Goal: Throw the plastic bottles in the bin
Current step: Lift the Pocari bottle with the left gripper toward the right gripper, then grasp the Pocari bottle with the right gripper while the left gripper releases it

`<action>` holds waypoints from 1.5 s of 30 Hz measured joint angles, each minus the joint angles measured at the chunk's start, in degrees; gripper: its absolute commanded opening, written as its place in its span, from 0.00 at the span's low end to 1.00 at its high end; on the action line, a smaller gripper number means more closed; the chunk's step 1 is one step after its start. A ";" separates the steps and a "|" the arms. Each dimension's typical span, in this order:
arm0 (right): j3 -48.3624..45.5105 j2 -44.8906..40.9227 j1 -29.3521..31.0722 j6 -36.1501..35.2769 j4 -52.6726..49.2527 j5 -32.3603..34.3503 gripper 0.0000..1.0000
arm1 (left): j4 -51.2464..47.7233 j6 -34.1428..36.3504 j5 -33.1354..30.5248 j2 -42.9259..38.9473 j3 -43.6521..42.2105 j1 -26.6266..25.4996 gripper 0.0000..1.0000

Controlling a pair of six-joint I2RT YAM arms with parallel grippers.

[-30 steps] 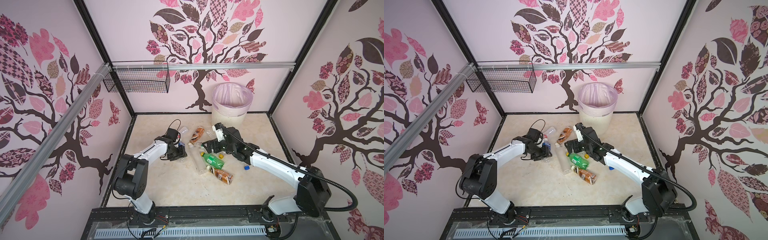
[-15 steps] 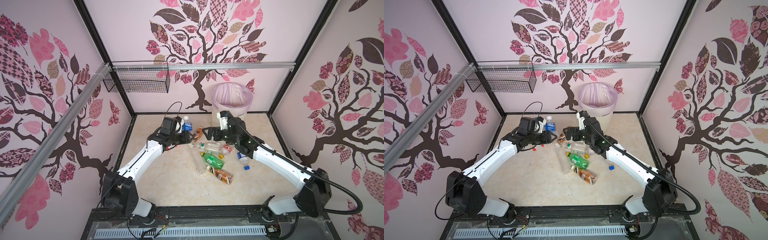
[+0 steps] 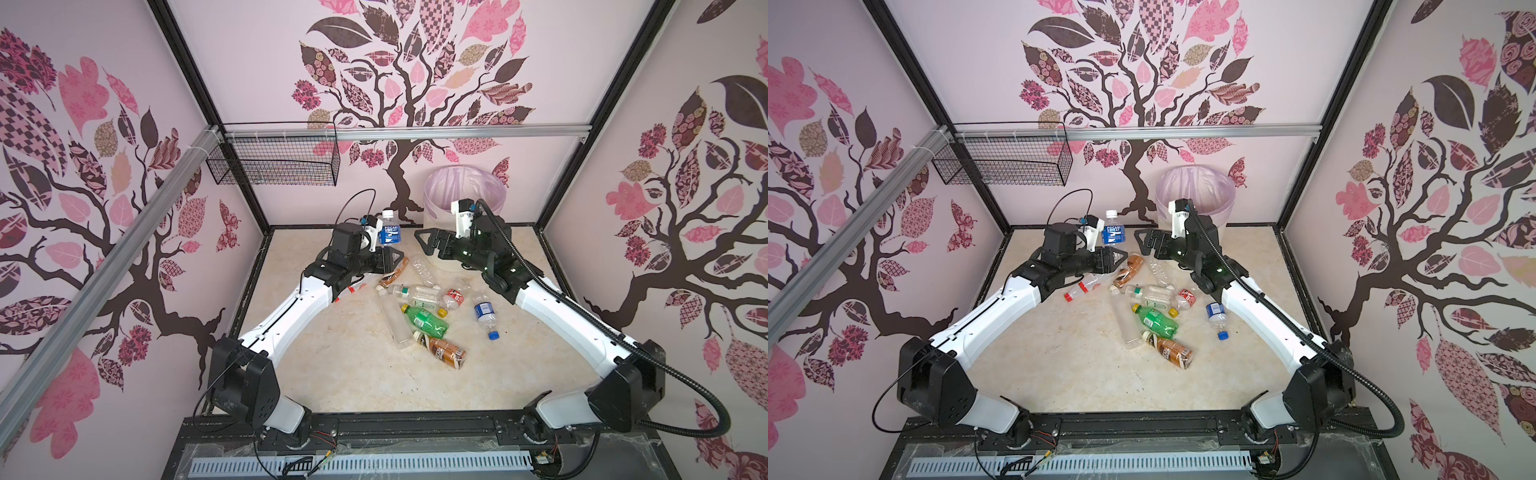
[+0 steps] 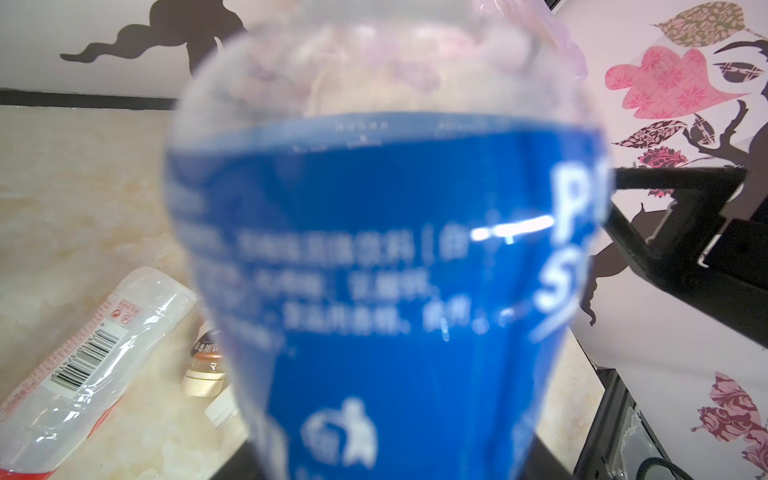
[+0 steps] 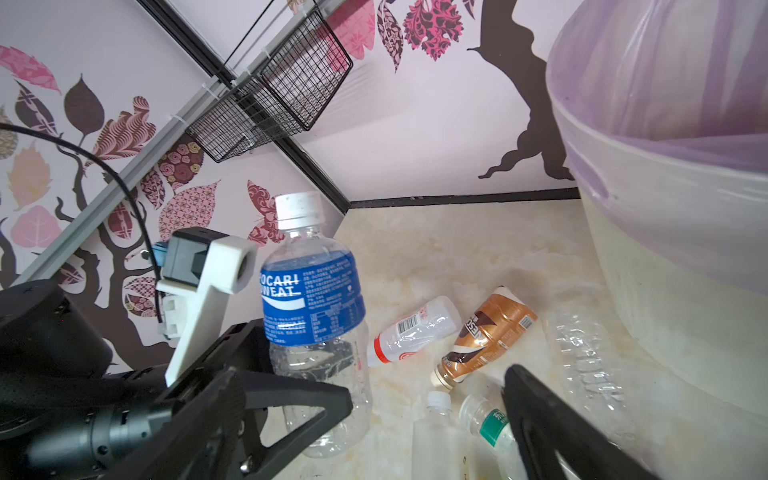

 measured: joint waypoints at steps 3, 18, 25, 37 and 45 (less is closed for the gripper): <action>0.22 1.16 0.83 -0.22 0.61 -0.57 0.98 | 0.44 0.02 0.15 0.00 0.00 -0.61 0.53; 5.22 7.48 2.69 -2.23 0.35 -2.05 0.90 | 0.76 0.00 1.31 0.00 -0.63 -2.73 0.53; 7.72 10.51 2.99 -2.36 0.46 -3.19 0.84 | 0.70 -0.09 1.38 0.04 -0.63 -3.19 0.54; 9.57 13.44 4.26 -2.38 0.48 -4.24 0.74 | 0.61 -0.13 1.42 0.07 -0.70 -3.28 0.54; 9.68 13.44 4.28 -2.82 0.31 -4.00 0.60 | 0.68 -0.17 1.29 0.07 -0.70 -3.45 0.58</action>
